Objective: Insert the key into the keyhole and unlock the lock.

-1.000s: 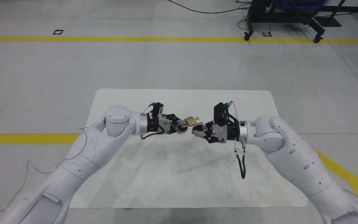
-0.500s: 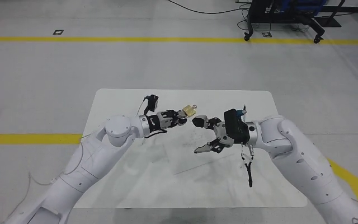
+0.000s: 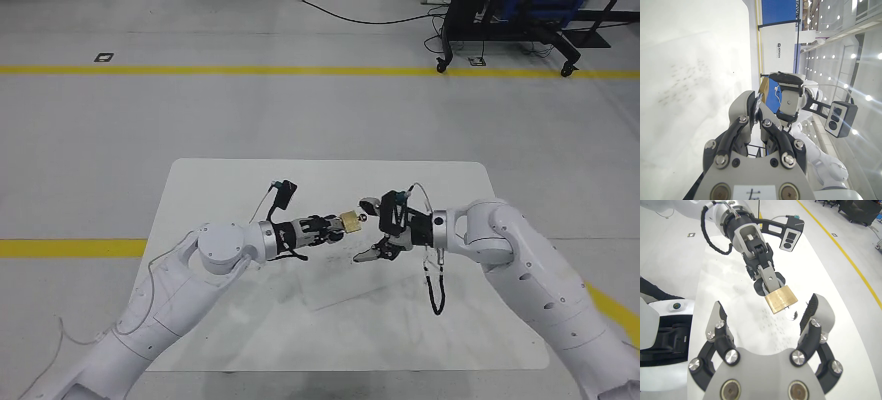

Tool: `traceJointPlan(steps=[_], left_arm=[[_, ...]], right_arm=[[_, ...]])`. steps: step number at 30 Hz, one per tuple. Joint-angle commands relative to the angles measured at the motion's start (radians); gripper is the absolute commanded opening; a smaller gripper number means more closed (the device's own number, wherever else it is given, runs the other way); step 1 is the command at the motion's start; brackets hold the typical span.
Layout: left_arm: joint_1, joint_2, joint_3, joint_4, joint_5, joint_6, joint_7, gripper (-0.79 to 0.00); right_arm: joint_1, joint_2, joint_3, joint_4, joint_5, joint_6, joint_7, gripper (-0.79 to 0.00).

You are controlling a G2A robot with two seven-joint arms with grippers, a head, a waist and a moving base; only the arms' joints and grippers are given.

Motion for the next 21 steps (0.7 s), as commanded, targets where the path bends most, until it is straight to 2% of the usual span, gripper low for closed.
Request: traceJointPlan(steps=[1,7,16,20,21], left_arm=[[0.001,-0.001,-0.006,0.003,0.002,0.001,-0.003,-0.785],[0.010,-0.008,-0.029,0.012,-0.015,0.004,0.011,-0.785],[0.028,-0.021,-0.048,0.009,-0.024,0.012,0.066,-0.785],[0.032,-0.027,-0.054,0.011,-0.028,0.016,0.071,-0.785],[0.033,-0.028,-0.056,0.012,-0.029,0.016,0.073,-0.785]], right_arm=[[0.015,-0.006,-0.025,0.011,0.003,-0.007,0.011,0.000],[0.030,-0.012,-0.060,0.000,0.019,-0.045,0.032,0.000],[-0.050,0.003,0.009,-0.082,0.000,-0.037,-0.066,0.000],[-0.099,0.004,0.025,-0.149,-0.148,0.062,-0.105,-0.003],[-0.110,0.003,0.026,-0.163,-0.186,0.090,-0.119,-0.043]])
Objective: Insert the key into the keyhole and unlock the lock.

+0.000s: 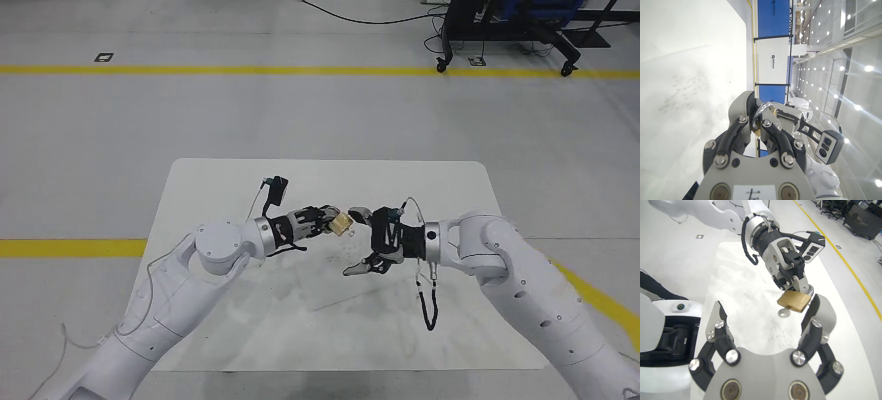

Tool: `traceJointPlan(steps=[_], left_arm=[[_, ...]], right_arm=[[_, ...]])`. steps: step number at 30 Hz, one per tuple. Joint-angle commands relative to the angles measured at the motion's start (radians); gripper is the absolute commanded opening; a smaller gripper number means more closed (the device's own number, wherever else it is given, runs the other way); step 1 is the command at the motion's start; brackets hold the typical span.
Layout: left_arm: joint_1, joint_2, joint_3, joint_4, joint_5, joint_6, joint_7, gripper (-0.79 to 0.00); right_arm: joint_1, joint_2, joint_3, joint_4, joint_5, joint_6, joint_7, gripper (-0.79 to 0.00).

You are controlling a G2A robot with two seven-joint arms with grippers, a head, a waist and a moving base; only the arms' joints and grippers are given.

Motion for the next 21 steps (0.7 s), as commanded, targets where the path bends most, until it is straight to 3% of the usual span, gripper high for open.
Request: traceJointPlan(steps=[1,4,5,10,15,21], left_arm=[[0.003,-0.002,-0.003,0.001,-0.002,0.001,0.003,-0.785],[0.007,-0.006,-0.010,0.002,-0.008,0.003,0.007,-0.785],[0.009,-0.007,-0.014,0.004,-0.014,0.006,0.012,-0.785],[0.018,-0.017,-0.033,0.008,-0.057,0.022,0.060,-0.785],[0.024,-0.024,-0.041,0.007,-0.064,0.026,0.076,-0.785],[0.028,-0.031,-0.048,0.007,-0.052,0.030,0.071,-0.785]], right_arm=[[-0.018,-0.001,0.004,-0.023,-0.087,0.066,-0.021,-0.117],[-0.052,-0.005,0.001,-0.061,-0.205,0.176,-0.069,-0.259],[-0.065,-0.006,0.002,-0.071,-0.234,0.217,-0.096,-0.342],[-0.158,-0.009,0.007,-0.115,-0.361,0.374,-0.251,-0.453],[-0.217,-0.011,0.007,-0.128,-0.429,0.435,-0.314,-0.440],[-0.226,-0.019,-0.005,-0.139,-0.490,0.488,-0.267,-0.431]])
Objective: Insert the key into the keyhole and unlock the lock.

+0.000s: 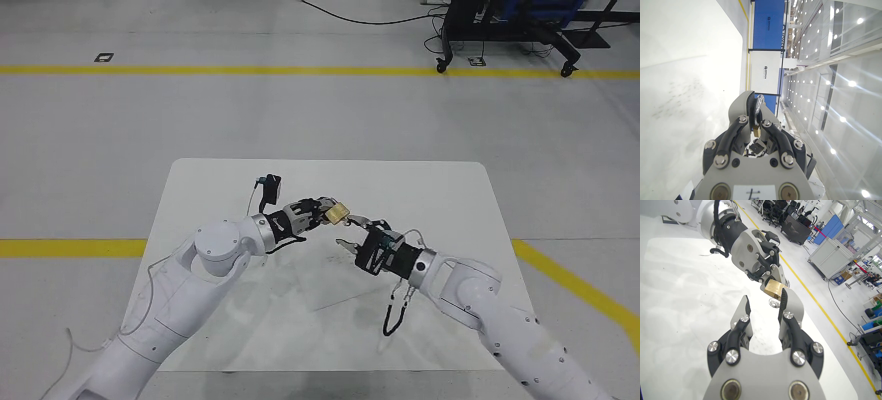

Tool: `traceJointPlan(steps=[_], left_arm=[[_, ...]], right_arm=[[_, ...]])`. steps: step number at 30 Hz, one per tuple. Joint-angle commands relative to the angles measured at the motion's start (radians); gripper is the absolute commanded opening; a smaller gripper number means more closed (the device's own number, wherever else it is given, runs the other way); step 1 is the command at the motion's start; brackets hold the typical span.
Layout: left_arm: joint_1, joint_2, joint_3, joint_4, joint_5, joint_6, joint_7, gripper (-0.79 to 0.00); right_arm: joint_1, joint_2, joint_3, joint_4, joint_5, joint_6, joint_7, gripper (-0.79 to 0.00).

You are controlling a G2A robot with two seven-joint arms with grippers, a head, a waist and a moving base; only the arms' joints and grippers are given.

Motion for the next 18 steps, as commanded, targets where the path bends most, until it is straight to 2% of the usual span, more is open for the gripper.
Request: traceJointPlan(steps=[1,7,8,15,18], left_arm=[[0.001,-0.002,-0.002,0.000,0.004,0.002,-0.003,-0.785],[0.005,-0.007,-0.012,0.000,0.015,0.004,-0.009,-0.785],[0.006,-0.008,-0.014,0.000,0.016,0.005,-0.010,-0.785],[0.008,-0.013,-0.024,0.001,0.027,0.015,-0.020,-0.785],[0.009,-0.016,-0.027,0.002,0.031,0.018,-0.024,-0.785]], right_arm=[[0.000,-0.002,-0.002,-0.003,-0.014,0.013,0.012,-0.431],[0.014,-0.012,-0.014,-0.015,-0.080,0.056,0.089,-0.465],[0.017,-0.014,-0.018,-0.016,-0.084,0.060,0.096,-0.511],[0.024,-0.026,-0.031,-0.018,-0.121,0.088,0.129,-0.650],[0.025,-0.031,-0.032,-0.016,-0.122,0.090,0.134,-0.785]])
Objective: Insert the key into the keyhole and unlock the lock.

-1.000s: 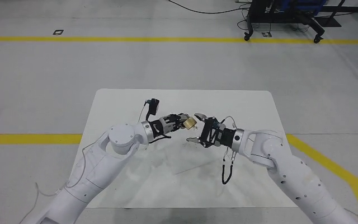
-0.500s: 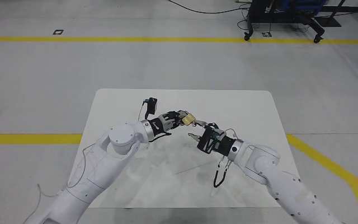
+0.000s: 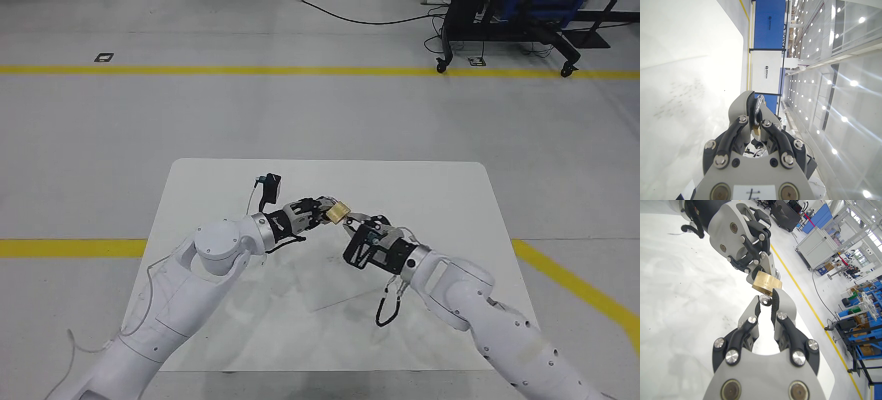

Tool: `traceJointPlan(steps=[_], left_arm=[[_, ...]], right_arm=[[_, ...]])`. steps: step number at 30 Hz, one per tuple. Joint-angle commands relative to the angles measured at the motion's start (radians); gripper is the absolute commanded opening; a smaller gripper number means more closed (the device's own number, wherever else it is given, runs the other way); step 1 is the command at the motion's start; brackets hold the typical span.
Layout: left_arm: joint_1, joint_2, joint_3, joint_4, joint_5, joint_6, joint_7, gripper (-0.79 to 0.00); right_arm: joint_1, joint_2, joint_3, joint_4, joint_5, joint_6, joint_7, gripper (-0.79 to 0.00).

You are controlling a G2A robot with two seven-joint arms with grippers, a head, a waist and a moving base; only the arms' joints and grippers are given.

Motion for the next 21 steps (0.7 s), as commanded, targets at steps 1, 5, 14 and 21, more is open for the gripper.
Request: traceJointPlan(steps=[1,5,14,21], left_arm=[[0.000,-0.002,-0.002,0.001,0.003,0.002,-0.002,-0.785],[0.001,-0.005,-0.004,0.005,0.011,0.005,-0.004,-0.785],[0.008,-0.012,-0.009,0.002,0.051,-0.002,0.002,-0.785],[0.023,-0.015,-0.013,-0.011,0.110,-0.035,0.018,-0.785]], right_arm=[[0.001,-0.002,0.001,0.003,0.002,-0.001,0.002,-0.785],[-0.002,-0.006,0.007,0.006,0.006,-0.009,0.005,-0.785],[-0.013,-0.014,0.042,0.039,0.191,-0.092,-0.021,-0.785],[0.015,-0.021,0.102,0.151,0.582,-0.229,-0.018,-0.785]])
